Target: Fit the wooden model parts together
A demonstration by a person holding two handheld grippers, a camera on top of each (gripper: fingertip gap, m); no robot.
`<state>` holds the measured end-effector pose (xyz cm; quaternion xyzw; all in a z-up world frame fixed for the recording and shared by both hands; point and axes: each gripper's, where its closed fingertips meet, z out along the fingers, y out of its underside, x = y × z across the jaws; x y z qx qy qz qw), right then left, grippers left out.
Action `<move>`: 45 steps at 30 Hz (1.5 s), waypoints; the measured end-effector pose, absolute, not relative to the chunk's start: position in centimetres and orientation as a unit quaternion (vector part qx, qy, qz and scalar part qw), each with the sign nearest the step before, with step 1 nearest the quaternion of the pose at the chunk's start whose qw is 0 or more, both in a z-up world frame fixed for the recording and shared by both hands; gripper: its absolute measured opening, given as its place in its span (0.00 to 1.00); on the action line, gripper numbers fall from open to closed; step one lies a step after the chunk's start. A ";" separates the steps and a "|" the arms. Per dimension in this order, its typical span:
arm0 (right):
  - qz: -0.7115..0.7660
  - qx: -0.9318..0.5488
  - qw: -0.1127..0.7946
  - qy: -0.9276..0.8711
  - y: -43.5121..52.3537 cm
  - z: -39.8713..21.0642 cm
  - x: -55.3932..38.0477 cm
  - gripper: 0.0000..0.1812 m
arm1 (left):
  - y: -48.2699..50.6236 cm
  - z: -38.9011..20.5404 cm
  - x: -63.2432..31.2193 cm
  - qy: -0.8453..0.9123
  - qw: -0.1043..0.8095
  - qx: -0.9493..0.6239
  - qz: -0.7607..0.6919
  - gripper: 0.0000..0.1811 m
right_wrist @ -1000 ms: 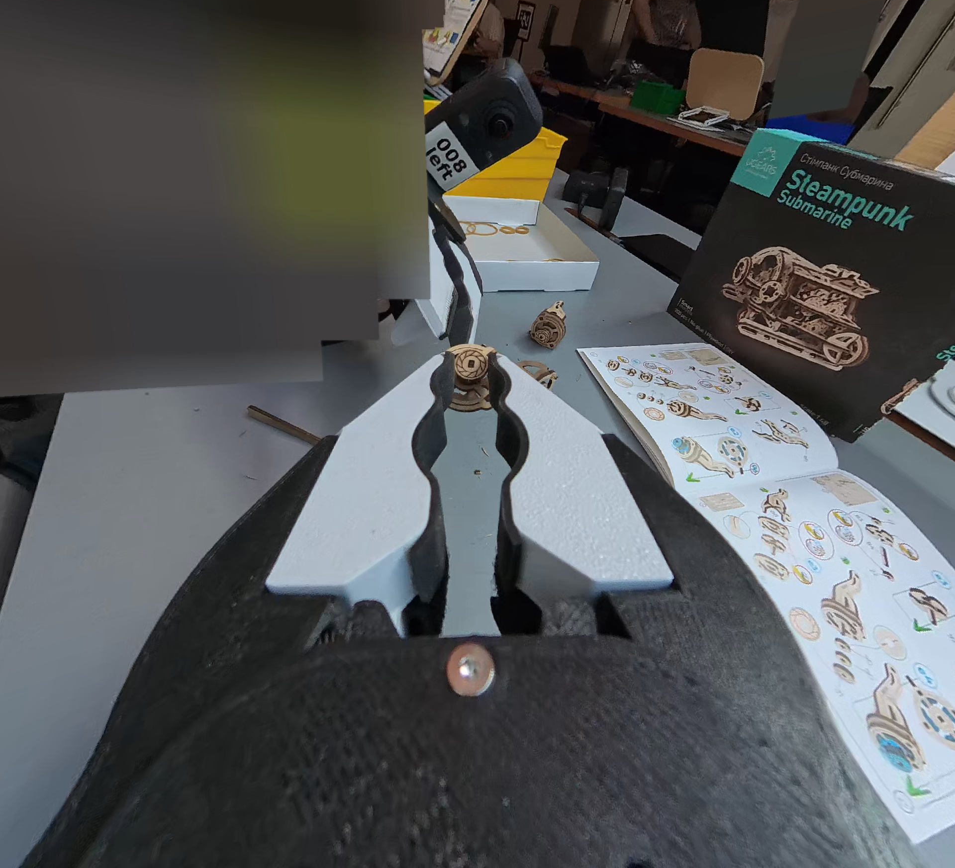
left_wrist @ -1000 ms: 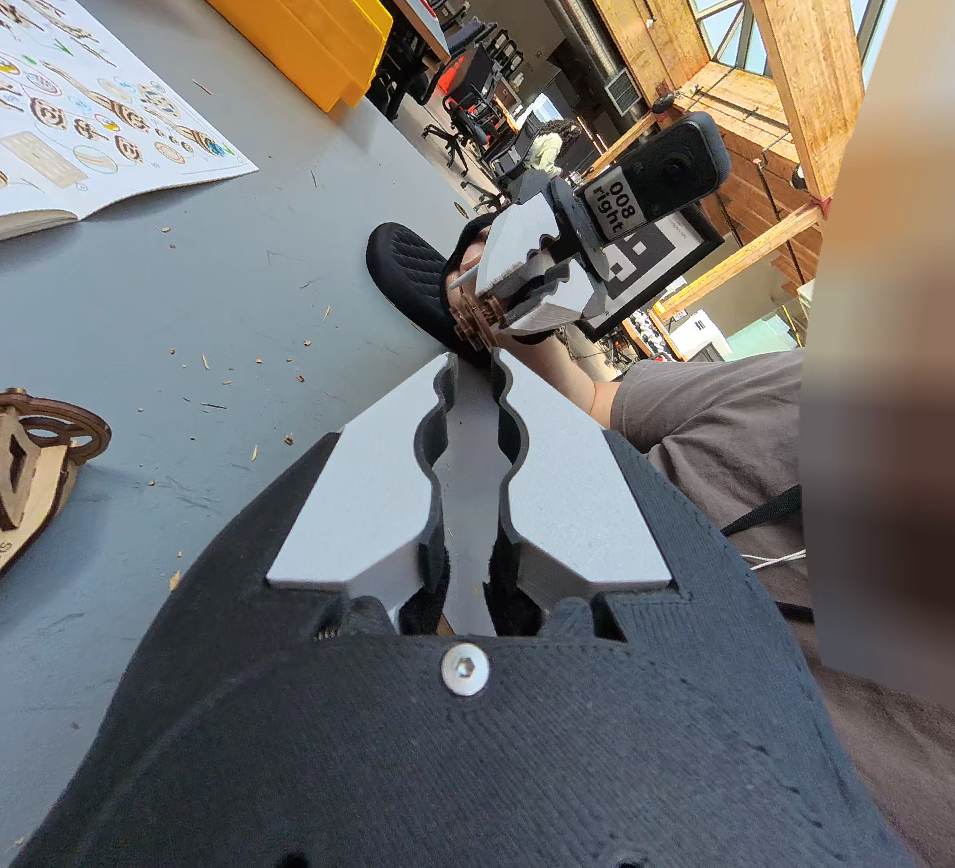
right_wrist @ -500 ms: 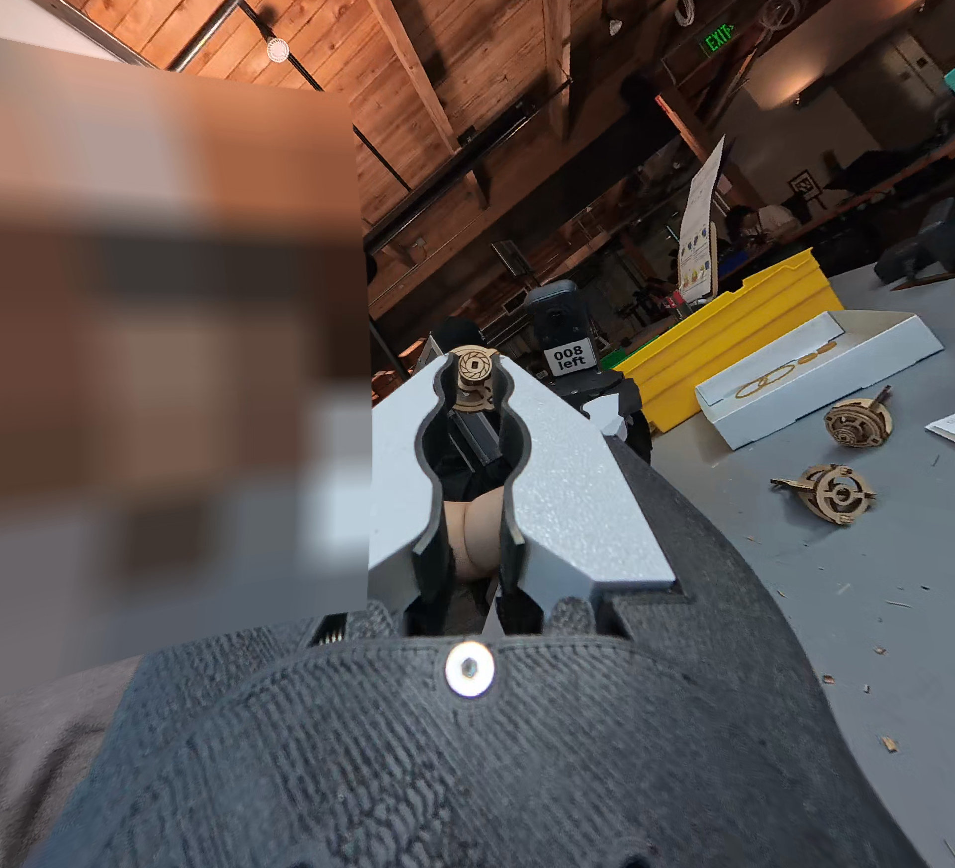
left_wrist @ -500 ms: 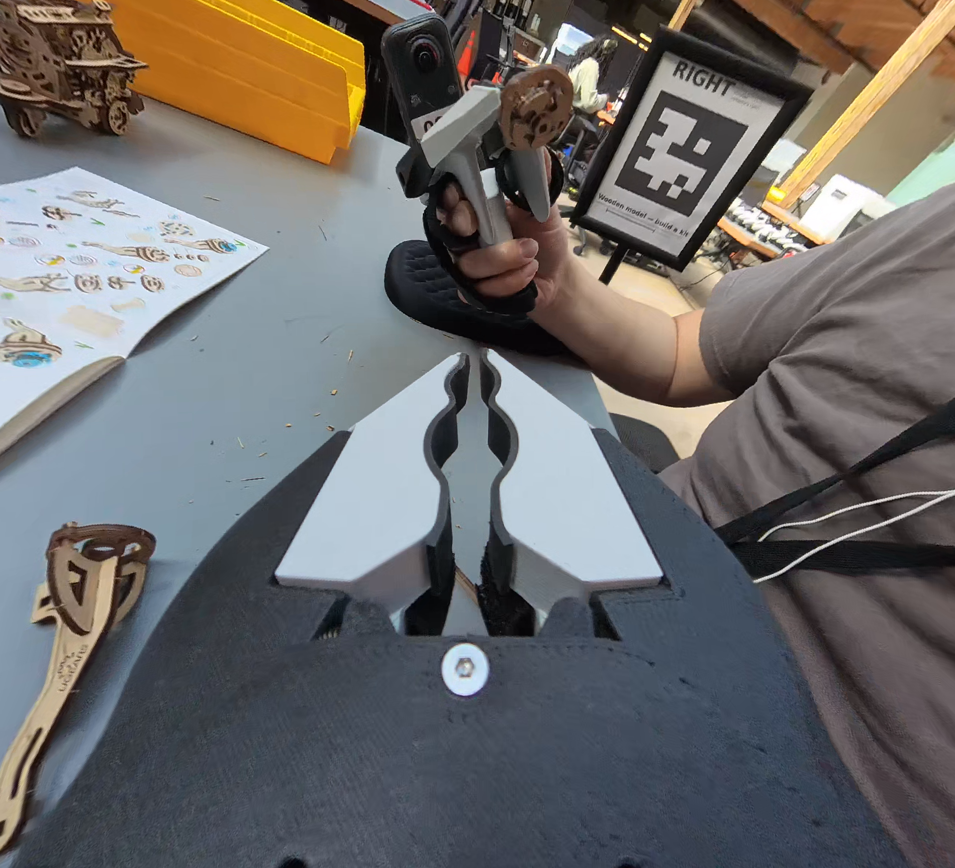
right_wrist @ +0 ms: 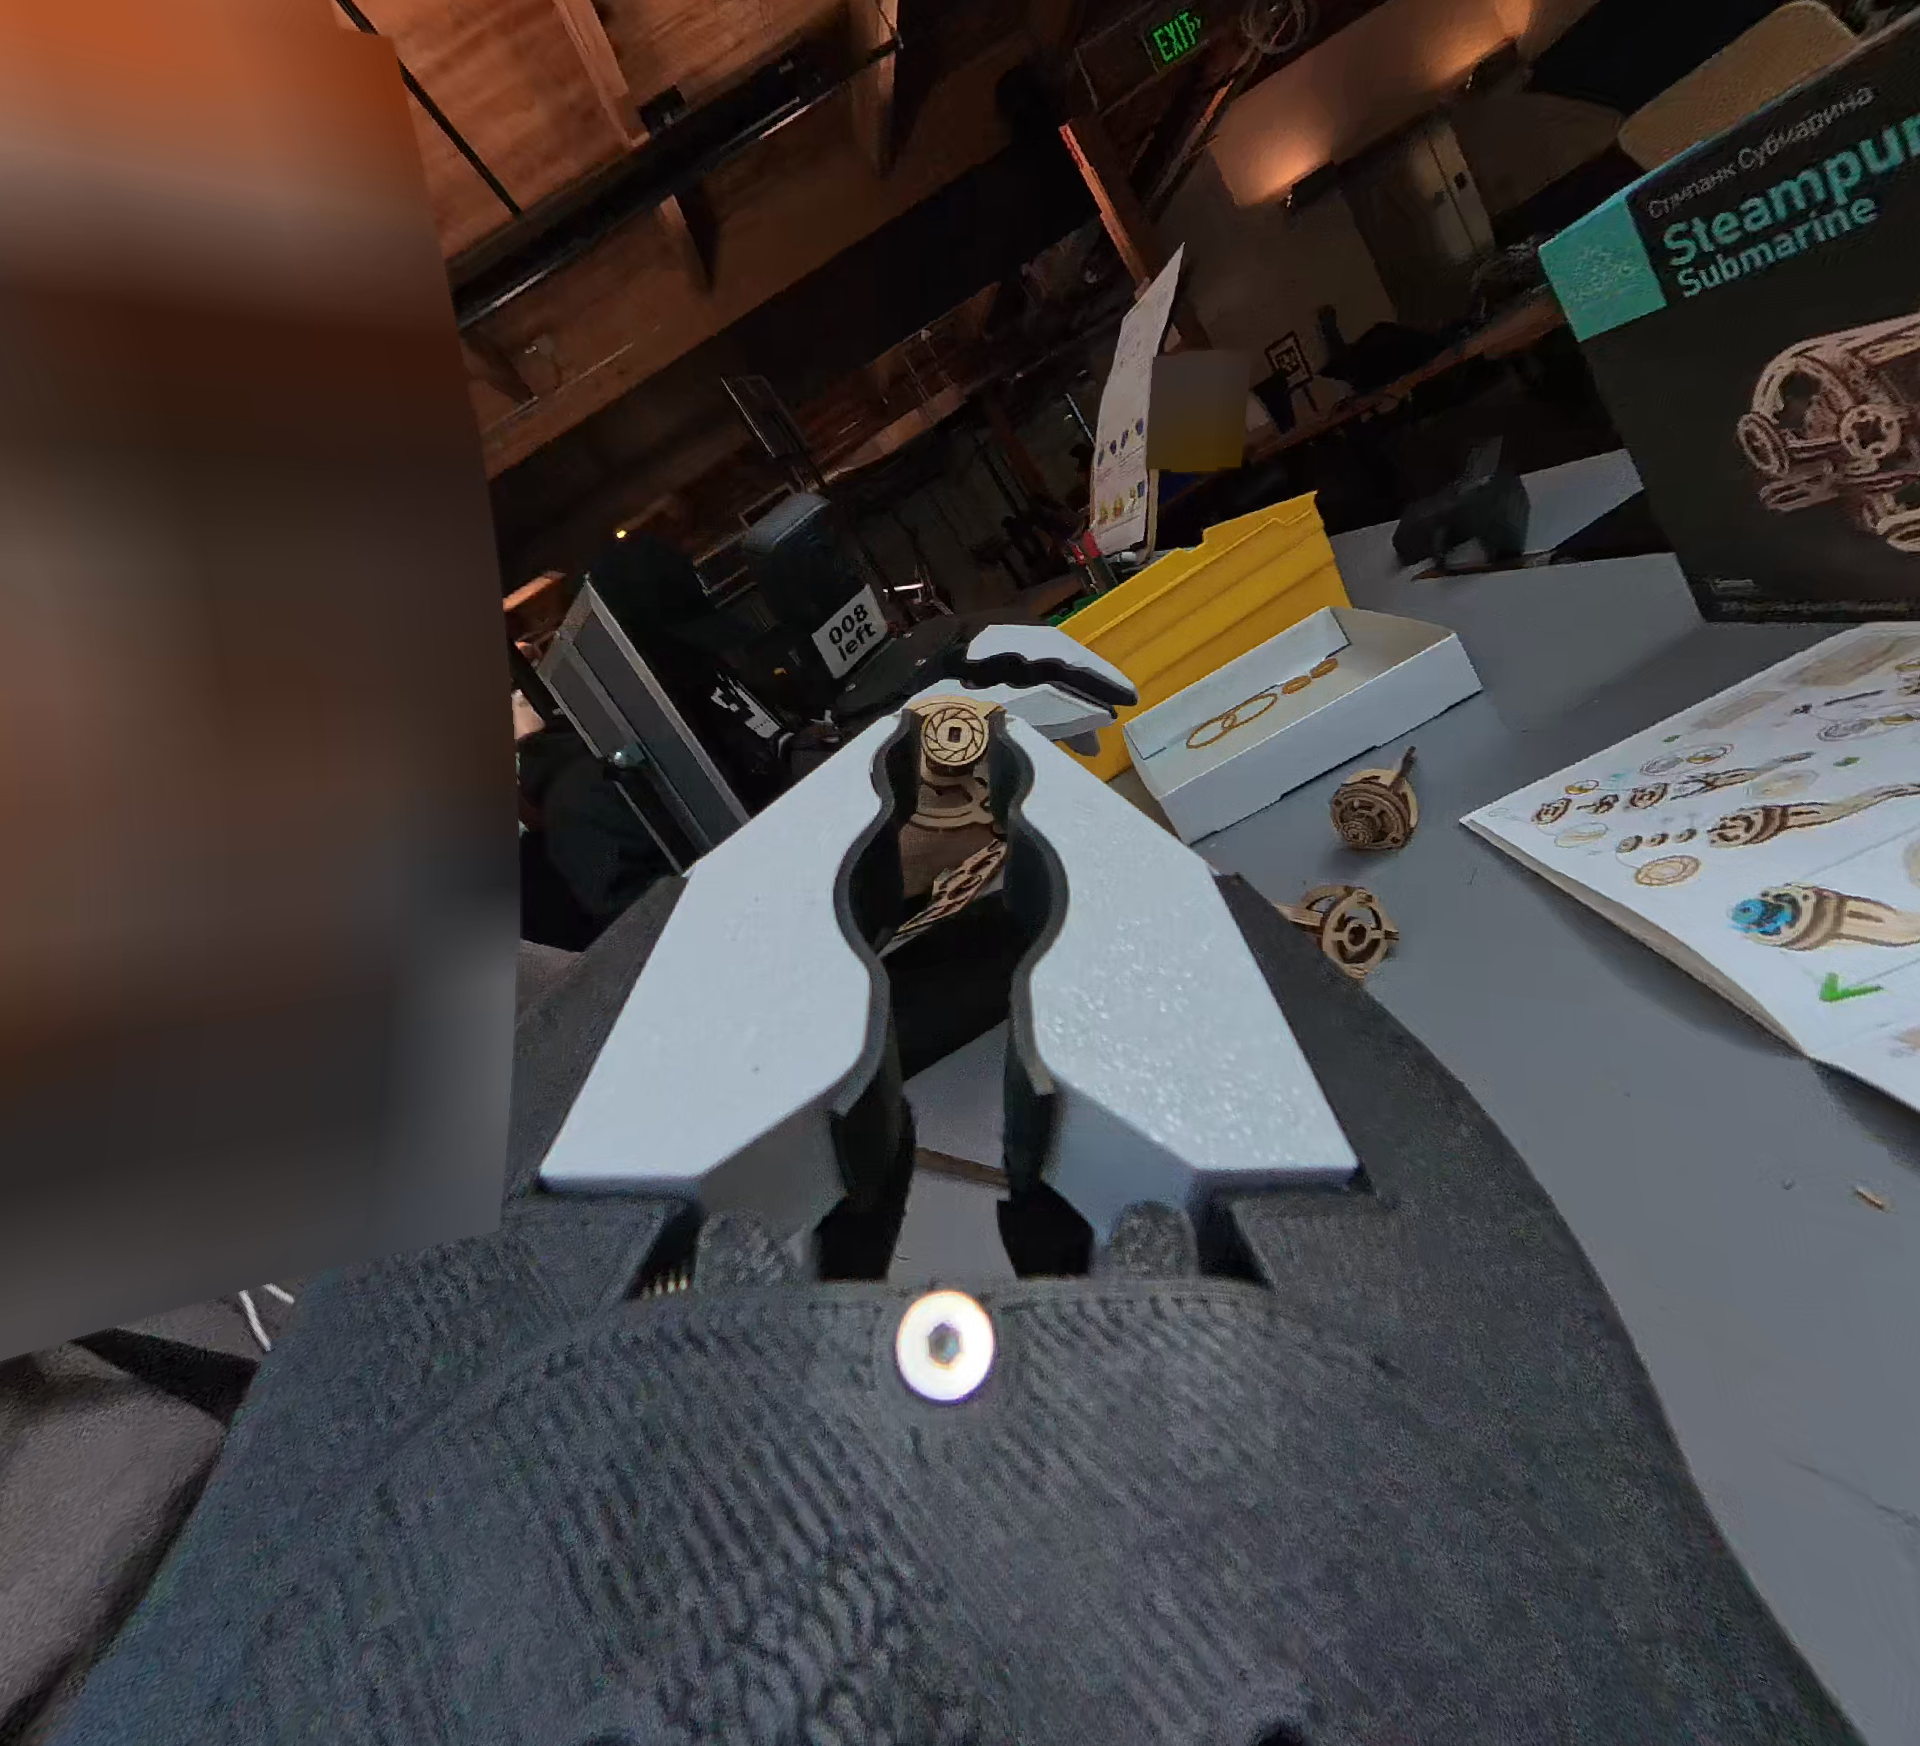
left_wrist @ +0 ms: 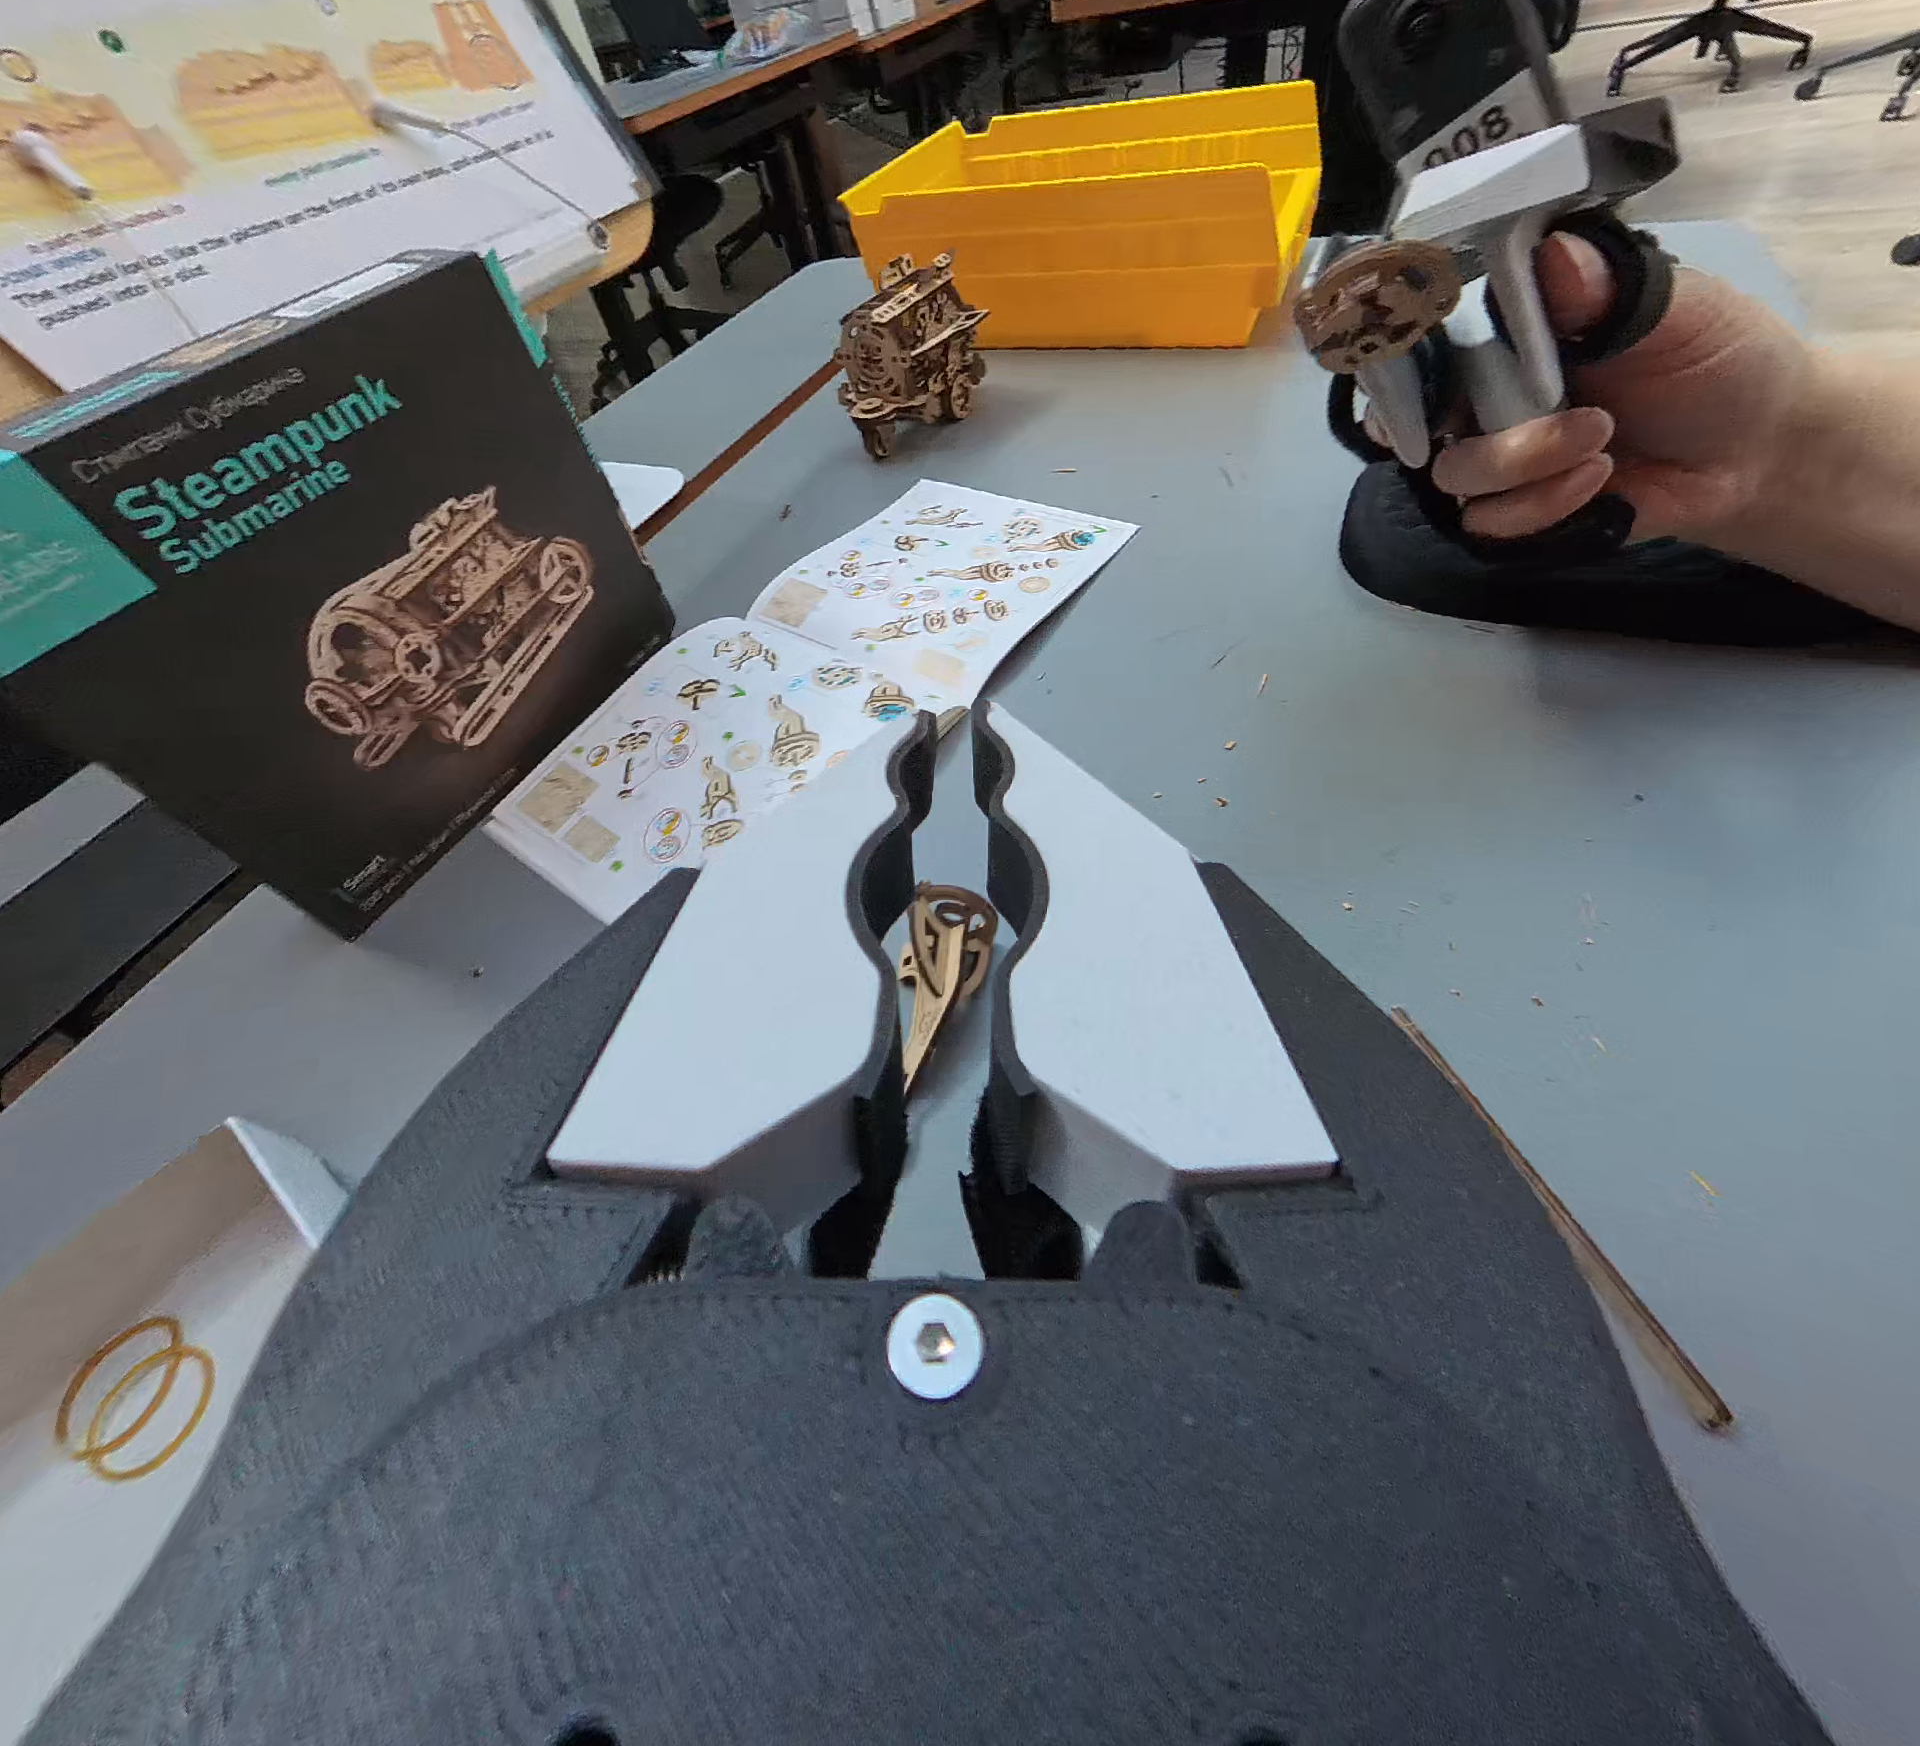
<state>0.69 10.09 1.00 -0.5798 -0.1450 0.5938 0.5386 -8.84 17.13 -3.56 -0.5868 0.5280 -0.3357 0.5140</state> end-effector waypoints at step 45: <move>0.327 -0.735 0.457 -0.379 15.2 -8.4 -4.0 0.21 | 17.9 -8.1 -7.4 0.587 0.519 -0.596 -0.175 0.00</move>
